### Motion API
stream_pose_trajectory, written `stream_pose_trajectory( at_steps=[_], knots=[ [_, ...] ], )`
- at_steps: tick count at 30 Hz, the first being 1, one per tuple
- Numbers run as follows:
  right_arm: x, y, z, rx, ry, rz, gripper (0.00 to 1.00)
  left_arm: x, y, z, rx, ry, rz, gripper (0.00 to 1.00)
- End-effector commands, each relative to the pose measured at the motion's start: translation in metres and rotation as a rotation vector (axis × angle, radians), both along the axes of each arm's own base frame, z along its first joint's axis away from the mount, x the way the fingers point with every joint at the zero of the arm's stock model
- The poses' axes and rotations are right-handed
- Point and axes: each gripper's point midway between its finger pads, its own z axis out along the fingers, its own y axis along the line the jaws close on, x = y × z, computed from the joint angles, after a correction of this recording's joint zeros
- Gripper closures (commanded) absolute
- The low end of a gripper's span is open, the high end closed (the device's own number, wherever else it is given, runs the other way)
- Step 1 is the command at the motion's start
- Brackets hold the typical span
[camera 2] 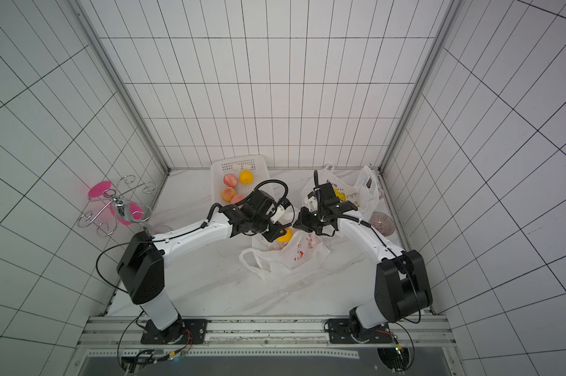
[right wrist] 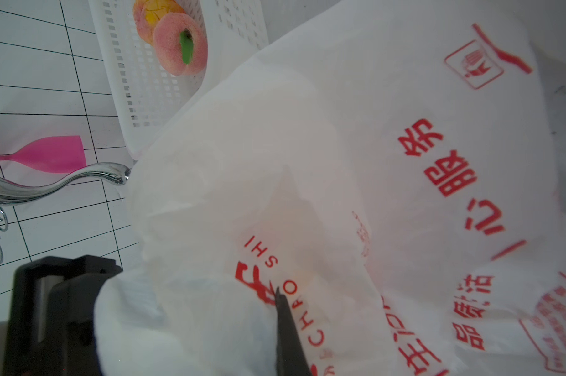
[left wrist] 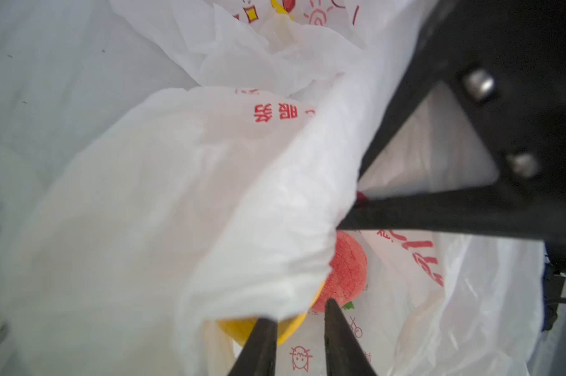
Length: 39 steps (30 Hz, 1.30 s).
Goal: Place the peach into a plastic bag & tie a knot
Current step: Place the peach in the plastic bag, then pick up the peach from the basket.
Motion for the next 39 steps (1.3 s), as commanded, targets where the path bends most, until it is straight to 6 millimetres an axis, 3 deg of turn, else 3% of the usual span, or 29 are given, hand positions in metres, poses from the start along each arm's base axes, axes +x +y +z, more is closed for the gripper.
stream_pose_trajectory(
  at_steps=[1,4,6,11,14,16,19,25,28,33,39],
  knots=[
    [0.014,0.007,0.026,0.040,-0.058,-0.005,1.00,0.019,0.002,0.063,-0.107,-0.158,0.057,0.67],
    [0.014,0.006,0.028,0.044,-0.063,-0.006,1.00,0.001,0.003,0.084,-0.194,-0.165,0.015,0.60],
    [0.014,0.007,0.030,0.051,-0.061,-0.005,1.00,-0.008,0.013,0.088,-0.199,-0.164,0.019,0.59],
    [0.014,0.006,0.033,0.056,-0.072,-0.008,1.00,-0.008,0.070,0.089,-0.151,-0.188,0.192,0.53],
    [0.014,0.006,0.032,0.059,-0.068,-0.007,1.00,0.011,0.116,0.089,-0.142,-0.181,0.356,0.41],
    [0.014,0.007,0.031,0.065,-0.064,-0.009,1.00,0.035,0.149,0.082,-0.096,-0.190,0.491,0.34],
    [0.015,0.007,0.029,0.070,-0.061,-0.013,1.00,0.073,0.178,0.063,0.025,-0.208,0.618,0.27],
    [0.014,0.008,0.030,0.074,-0.063,-0.006,1.00,0.149,0.197,0.013,0.263,-0.152,0.710,0.17],
    [0.013,0.008,0.031,0.073,-0.066,-0.006,1.00,0.171,0.207,-0.012,0.367,-0.070,0.742,0.17],
    [0.015,0.008,0.028,0.071,-0.060,-0.004,1.00,0.189,0.203,-0.046,0.403,-0.018,0.740,0.17],
    [0.017,0.007,0.029,0.067,-0.066,-0.009,1.00,0.189,0.195,-0.078,0.404,0.047,0.710,0.18]
  ],
)
